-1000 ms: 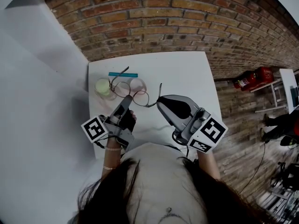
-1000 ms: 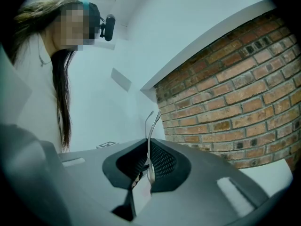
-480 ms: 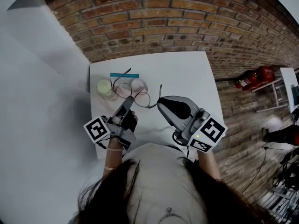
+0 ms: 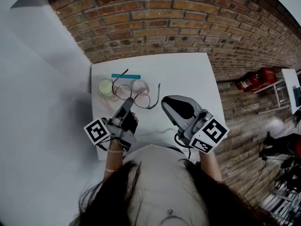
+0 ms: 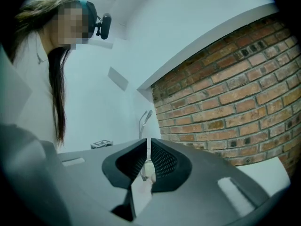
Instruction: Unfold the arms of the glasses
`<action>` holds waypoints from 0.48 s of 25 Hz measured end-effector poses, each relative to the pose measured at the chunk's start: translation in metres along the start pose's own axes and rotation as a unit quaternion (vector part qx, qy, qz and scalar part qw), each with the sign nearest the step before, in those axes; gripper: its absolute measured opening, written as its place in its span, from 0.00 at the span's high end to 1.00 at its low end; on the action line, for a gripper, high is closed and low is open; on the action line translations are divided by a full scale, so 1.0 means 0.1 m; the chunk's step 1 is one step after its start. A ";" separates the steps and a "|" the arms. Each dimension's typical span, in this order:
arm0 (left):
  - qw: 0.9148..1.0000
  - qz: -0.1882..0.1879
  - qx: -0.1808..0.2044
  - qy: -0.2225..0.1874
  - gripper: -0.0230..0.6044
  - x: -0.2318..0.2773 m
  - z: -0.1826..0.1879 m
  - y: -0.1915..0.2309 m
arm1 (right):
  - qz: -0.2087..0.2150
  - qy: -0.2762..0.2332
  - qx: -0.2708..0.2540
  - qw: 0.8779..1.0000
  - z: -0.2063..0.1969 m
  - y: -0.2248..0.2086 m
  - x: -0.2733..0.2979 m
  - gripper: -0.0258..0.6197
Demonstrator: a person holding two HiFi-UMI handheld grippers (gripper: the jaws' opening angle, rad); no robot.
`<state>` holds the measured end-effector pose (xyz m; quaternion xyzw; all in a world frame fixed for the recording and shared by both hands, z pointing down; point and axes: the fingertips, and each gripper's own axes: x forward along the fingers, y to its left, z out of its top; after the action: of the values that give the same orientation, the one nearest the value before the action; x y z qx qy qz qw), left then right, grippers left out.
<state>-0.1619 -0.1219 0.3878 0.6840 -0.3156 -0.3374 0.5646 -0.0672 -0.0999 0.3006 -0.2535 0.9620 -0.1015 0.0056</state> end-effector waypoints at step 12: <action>1.000 -0.010 -0.015 0.009 0.93 -0.01 -0.05 -0.02 | -0.093 0.075 0.013 0.993 -0.67 -0.50 -0.06 0.92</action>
<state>-0.1586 -0.1180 0.3868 0.6814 -0.2988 -0.3418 0.5741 -0.0419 -0.1261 0.3759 -0.3333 0.9306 -0.1331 -0.0727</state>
